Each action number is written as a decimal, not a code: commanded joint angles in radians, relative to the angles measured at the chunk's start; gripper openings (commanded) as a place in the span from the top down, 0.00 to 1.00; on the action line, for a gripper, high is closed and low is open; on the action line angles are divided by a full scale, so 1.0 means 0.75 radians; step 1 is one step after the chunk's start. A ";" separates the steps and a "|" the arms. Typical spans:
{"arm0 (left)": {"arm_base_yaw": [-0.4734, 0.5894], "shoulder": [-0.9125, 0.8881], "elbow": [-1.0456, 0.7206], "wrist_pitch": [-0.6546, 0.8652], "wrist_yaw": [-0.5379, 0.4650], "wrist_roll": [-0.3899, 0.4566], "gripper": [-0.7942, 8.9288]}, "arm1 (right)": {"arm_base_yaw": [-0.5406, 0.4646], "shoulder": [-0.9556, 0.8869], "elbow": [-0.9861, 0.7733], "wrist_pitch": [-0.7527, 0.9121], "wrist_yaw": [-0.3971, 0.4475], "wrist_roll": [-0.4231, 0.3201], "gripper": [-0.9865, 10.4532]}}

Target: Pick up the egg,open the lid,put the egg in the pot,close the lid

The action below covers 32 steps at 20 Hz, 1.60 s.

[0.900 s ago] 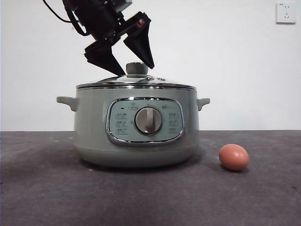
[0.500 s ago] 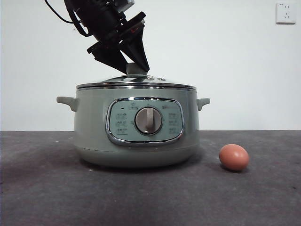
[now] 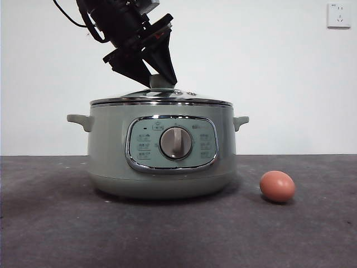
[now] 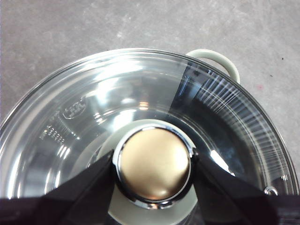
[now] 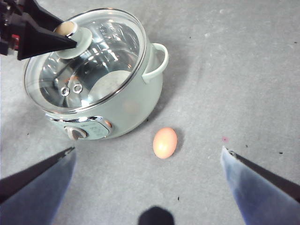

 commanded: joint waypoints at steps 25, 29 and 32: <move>0.254 -1.097 0.000 -0.419 -0.003 -0.027 0.93 | 0.453 0.975 0.004 0.296 0.416 0.164 0.42; 0.254 -1.132 0.000 -0.466 -0.003 -0.027 0.93 | 0.493 1.093 0.004 0.368 0.476 0.208 0.42; 0.254 -1.137 0.000 -0.484 -0.003 -0.027 0.93 | 0.499 1.152 0.004 0.420 0.514 0.241 0.43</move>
